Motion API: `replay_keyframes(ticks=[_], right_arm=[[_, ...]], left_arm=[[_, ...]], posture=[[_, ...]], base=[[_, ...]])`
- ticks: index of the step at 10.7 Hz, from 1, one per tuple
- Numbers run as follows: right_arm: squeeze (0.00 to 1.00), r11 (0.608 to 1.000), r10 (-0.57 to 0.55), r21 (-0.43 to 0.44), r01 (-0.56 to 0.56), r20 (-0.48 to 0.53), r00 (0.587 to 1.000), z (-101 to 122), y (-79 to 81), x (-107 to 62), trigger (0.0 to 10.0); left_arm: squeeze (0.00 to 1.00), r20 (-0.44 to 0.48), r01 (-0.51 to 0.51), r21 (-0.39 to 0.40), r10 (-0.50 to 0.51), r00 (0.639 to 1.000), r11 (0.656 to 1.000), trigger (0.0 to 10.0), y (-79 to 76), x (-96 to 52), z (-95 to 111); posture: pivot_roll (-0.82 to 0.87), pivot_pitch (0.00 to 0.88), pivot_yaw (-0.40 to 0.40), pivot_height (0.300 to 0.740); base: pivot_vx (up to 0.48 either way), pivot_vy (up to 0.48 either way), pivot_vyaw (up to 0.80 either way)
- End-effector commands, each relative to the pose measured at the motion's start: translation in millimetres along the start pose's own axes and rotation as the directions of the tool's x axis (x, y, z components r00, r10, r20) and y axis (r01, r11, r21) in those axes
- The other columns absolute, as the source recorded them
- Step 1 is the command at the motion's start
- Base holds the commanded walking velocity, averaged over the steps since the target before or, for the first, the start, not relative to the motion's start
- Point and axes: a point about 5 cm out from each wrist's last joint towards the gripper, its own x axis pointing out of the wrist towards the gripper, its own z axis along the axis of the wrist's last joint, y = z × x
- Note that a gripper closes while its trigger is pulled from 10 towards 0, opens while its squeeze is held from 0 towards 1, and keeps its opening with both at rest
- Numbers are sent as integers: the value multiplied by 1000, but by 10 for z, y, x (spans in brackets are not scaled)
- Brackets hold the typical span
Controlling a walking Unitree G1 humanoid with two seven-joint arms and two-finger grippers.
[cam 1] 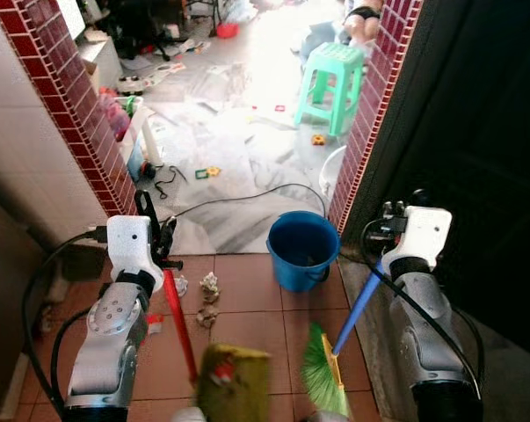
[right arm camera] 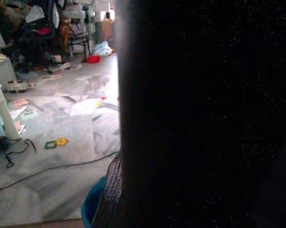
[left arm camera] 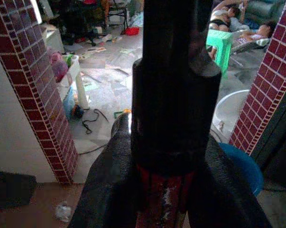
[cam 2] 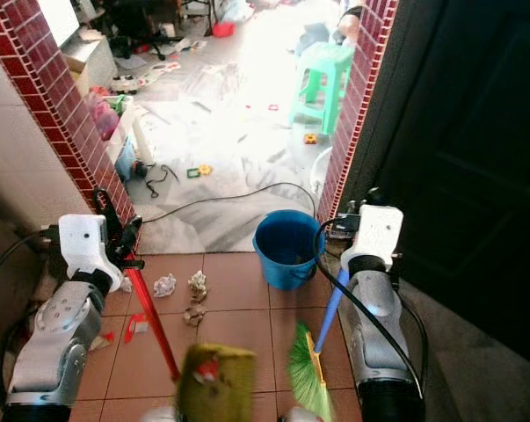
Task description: Sweep floor
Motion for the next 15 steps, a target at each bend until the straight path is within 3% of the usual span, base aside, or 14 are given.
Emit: replay_keyframes(ticks=[1, 2, 5, 7, 9, 15], right_arm=[[0, 1000, 6, -26, -6, 0, 1000, 21, -32, 12, 10000], [0, 999, 13, -36, -12, 3, 1000, 26, -40, 19, 10000], [0, 998, 21, -58, -21, -2, 1000, 9, -53, 40, 10000], [0, 998, 29, -62, -29, 1, 1000, 15, -32, 49, 10000], [0, 997, 35, -65, -35, 3, 999, 18, -20, 61, 10000], [0, 996, 42, -76, -42, 1, 999, 15, -28, 76, 10000]], left_arm=[[0, 124, -17, -14, 19, 992, 1000, 10000, 30, 64, 329], [0, 154, -26, -32, 31, 988, 999, 10000, 53, 89, 437], [0, 324, -65, -117, 100, 941, 991, 10000, 181, 143, 1054], [0, 385, -50, -144, 102, 917, 988, 10000, 173, 152, 1269], [0, 398, -59, -190, 131, 908, 980, 10000, 242, 182, 1335], [0, 479, -53, -197, 143, 866, 979, 10000, 274, 285, 1581]], posture=[[-79, 0, 11, 740], [-80, 0, 9, 740], [-77, 0, 5, 740], [-75, 0, 4, 740], [-83, 0, 7, 740], [-92, 0, 5, 740]], base=[[0, 0, 0], [0, 0, 0], [0, 0, 0], [0, 0, 0], [126, 0, 0], [361, 0, 0]])
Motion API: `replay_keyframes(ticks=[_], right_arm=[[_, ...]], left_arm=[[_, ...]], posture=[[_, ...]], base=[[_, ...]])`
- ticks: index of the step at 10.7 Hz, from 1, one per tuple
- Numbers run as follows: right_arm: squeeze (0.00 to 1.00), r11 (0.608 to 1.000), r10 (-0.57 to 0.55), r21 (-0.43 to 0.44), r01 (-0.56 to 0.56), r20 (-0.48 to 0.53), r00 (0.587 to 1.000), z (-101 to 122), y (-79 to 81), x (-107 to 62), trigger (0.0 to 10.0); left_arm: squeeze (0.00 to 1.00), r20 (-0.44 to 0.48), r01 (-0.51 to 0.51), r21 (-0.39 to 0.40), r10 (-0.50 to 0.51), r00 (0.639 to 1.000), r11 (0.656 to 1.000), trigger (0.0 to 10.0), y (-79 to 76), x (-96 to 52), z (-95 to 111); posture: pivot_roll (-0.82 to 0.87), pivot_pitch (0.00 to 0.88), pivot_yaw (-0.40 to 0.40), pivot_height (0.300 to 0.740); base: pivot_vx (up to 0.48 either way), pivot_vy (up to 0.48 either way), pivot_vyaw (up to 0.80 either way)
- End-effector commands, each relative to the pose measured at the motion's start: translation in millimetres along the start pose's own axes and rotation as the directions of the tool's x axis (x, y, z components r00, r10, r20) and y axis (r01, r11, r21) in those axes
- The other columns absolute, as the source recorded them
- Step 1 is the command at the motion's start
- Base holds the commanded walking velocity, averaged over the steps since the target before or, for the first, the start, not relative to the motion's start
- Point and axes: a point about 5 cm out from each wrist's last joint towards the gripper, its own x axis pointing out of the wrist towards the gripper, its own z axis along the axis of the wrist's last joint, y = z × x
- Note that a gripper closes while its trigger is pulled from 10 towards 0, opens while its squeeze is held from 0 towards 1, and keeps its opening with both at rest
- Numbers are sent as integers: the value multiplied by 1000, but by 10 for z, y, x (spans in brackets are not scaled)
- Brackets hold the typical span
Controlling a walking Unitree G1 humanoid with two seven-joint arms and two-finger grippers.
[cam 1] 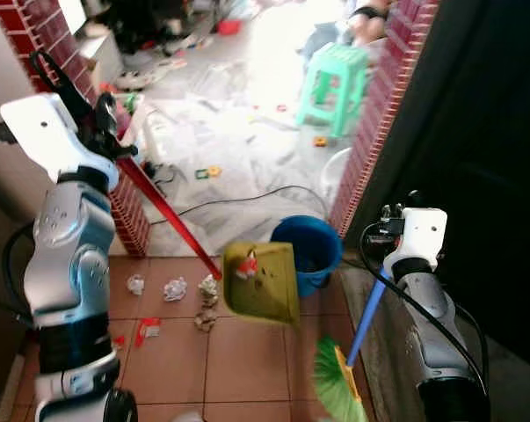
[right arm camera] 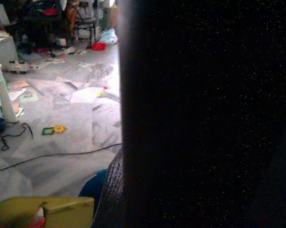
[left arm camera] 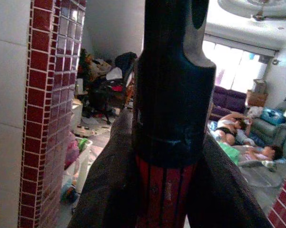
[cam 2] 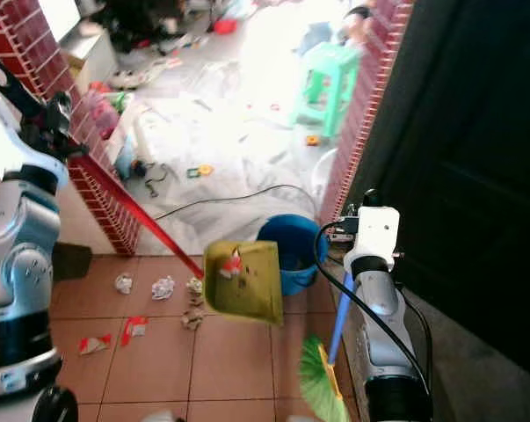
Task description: Sweep floor
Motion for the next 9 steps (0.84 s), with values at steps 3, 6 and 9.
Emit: replay_keyframes(ticks=[3, 6, 9], right_arm=[[0, 1000, 13, -15, -12, 38, 999, 89, 17, 53, 10000], [0, 1000, 13, -13, -13, 39, 999, 87, 33, 57, 10000], [0, 1000, 15, -14, -15, 38, 999, 87, 39, 64, 10000]], left_arm=[[0, 100, 24, -29, -21, 995, 999, 10000, -72, 80, 178], [0, 99, 32, -33, -29, 995, 999, 10000, -86, 93, 157], [0, 106, 30, -33, -27, 994, 999, 10000, -91, 100, 161]], posture=[[-96, 0, 7, 740], [-93, 0, 10, 740], [-92, 0, 9, 740]], base=[[480, 0, 0], [480, 0, 0], [480, 0, 0]])
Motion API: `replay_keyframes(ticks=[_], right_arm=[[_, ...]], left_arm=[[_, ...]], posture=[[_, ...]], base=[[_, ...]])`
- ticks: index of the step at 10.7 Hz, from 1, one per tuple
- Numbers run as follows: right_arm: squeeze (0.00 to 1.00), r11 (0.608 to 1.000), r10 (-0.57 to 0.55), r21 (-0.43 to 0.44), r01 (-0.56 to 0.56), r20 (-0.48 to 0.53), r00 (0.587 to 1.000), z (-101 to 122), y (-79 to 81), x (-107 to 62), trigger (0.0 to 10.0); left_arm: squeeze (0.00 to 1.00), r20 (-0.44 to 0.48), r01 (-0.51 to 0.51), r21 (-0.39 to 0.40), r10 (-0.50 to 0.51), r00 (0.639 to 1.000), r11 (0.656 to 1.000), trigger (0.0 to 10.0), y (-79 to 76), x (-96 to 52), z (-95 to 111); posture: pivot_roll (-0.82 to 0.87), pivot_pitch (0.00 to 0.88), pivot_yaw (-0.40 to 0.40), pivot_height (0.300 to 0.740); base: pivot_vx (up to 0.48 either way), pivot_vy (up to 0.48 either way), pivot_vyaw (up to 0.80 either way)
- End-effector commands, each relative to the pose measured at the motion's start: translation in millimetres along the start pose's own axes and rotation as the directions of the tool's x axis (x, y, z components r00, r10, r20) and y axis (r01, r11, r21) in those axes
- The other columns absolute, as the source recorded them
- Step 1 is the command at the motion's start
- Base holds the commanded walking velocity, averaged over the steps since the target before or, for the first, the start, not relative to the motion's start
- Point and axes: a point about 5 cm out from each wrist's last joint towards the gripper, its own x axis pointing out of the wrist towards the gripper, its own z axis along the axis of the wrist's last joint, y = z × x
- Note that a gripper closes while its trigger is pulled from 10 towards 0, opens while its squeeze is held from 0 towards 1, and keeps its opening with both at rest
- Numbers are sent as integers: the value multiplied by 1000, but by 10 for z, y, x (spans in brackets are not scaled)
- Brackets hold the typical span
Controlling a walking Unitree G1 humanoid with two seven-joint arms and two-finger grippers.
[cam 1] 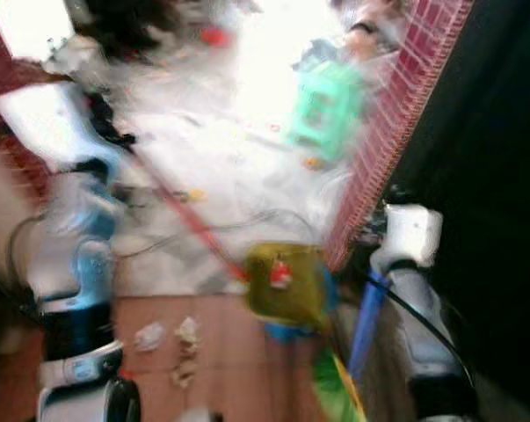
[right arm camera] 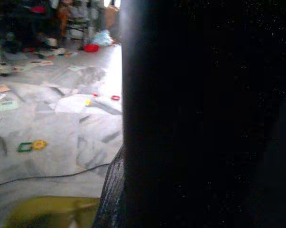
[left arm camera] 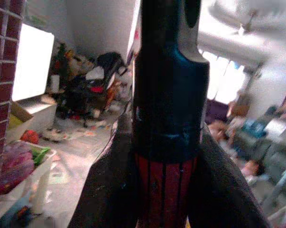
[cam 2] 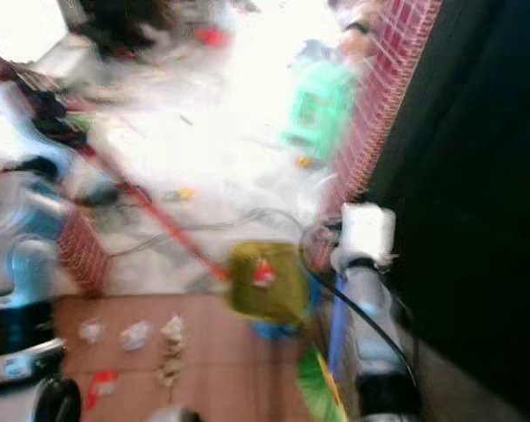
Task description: Sweep floor
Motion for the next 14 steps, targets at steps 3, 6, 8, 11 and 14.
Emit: replay_keyframes(ticks=[3, 6, 8, 11, 14], right_arm=[[0, 1000, -25, 4, 25, 23, 999, 44, -89, 10, 10000], [0, 1000, -24, 0, 24, 24, 999, 47, -84, 23, 10000], [0, 1000, -26, 1, 26, 26, 999, 53, -85, 36, 10000], [0, 1000, -28, 0, 28, 28, 999, 56, -76, 44, 10000], [0, 1000, -30, 0, 30, 30, 999, 55, -74, 44, 10000]], left_arm=[[0, 86, 26, 16, -27, 996, 1000, 10000, -92, 33, 159], [0, 125, 50, 125, -66, 990, 991, 10000, -160, 28, 170], [0, 141, 91, 180, -117, 983, 980, 10000, -269, 21, 149], [0, 117, 216, 199, -242, 963, 956, 10000, -576, -48, -17], [0, 69, 489, 254, -520, 852, 835, 10000, -992, -239, -128]], posture=[[-93, 0, 7, 740], [-96, 0, 8, 740], [-98, 0, 8, 740], [-100, 0, 12, 740], [-97, 0, 14, 740]], base=[[391, 0, 0], [0, 0, 0], [0, 0, 0], [0, 0, 0], [0, 0, 0]])
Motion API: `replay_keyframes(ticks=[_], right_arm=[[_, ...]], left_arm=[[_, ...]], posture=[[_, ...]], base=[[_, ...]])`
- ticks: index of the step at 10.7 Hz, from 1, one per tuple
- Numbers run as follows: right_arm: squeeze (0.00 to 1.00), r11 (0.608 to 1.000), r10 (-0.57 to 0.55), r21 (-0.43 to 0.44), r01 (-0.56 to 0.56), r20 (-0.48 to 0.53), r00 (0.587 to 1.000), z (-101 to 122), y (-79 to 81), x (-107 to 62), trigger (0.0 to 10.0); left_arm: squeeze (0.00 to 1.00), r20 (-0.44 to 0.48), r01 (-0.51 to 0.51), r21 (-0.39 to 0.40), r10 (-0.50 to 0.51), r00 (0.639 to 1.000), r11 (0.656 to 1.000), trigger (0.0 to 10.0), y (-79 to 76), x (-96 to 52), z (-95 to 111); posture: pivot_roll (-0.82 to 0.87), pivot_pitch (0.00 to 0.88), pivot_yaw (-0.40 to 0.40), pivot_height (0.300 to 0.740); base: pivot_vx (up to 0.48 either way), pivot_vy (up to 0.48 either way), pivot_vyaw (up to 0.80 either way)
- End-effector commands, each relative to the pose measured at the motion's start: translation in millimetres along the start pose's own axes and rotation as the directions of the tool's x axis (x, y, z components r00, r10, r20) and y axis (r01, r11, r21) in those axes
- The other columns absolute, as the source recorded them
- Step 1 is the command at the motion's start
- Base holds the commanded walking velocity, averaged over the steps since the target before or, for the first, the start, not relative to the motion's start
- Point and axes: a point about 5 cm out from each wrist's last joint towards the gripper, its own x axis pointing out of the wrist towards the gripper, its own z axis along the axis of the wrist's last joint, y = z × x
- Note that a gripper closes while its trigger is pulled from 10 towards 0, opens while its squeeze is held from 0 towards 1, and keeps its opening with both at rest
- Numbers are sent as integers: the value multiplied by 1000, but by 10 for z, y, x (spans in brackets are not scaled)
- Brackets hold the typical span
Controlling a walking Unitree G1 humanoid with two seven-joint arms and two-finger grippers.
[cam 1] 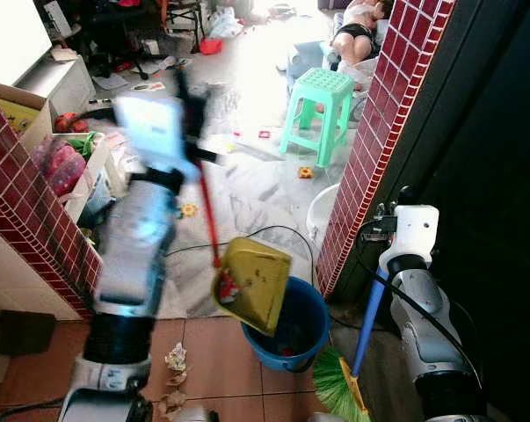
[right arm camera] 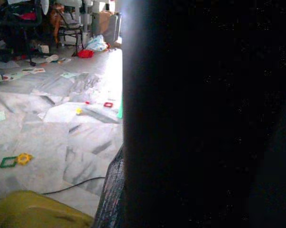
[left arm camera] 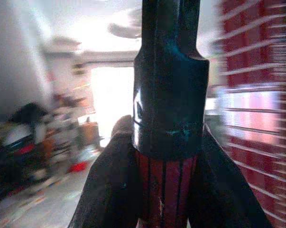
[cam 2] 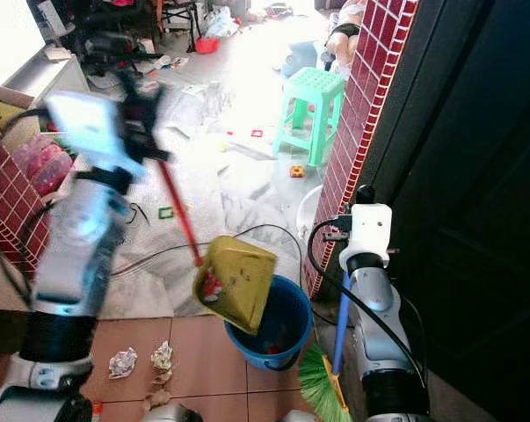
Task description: Sweep floor
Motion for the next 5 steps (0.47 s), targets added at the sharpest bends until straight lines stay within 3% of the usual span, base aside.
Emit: replay_keyframes(ticks=[1, 2, 3, 4, 5], right_arm=[[0, 1000, -1, 1, 1, 37, 999, 71, 7, 33, 10000], [0, 1000, 3, 0, -3, 35, 999, 63, 16, 35, 10000], [0, 1000, 10, -6, -9, 34, 999, 61, 29, 45, 10000], [0, 1000, 13, -11, -13, 34, 999, 63, 38, 55, 10000], [0, 1000, 18, -14, -17, 35, 999, 67, 47, 61, 10000]], left_arm=[[0, 21, 147, 31, -148, 989, 989, 10000, -183, 6, 68], [0, -58, 349, 35, -346, 936, 937, 10000, -462, -18, 13], [0, -106, 505, 49, -499, 860, 861, 10000, -710, -76, 6], [0, -110, 534, 117, -523, 845, 838, 10000, -788, -91, 8], [0, -119, 544, 137, -531, 839, 828, 10000, -838, -104, 0]], posture=[[-97, 0, 14, 740], [-93, 0, 11, 740], [-92, 0, 10, 740], [-91, 0, 5, 740], [-92, 0, 5, 740]], base=[[0, 0, 0], [0, 0, 0], [0, 0, 0], [0, 0, 0], [0, 0, 0]])
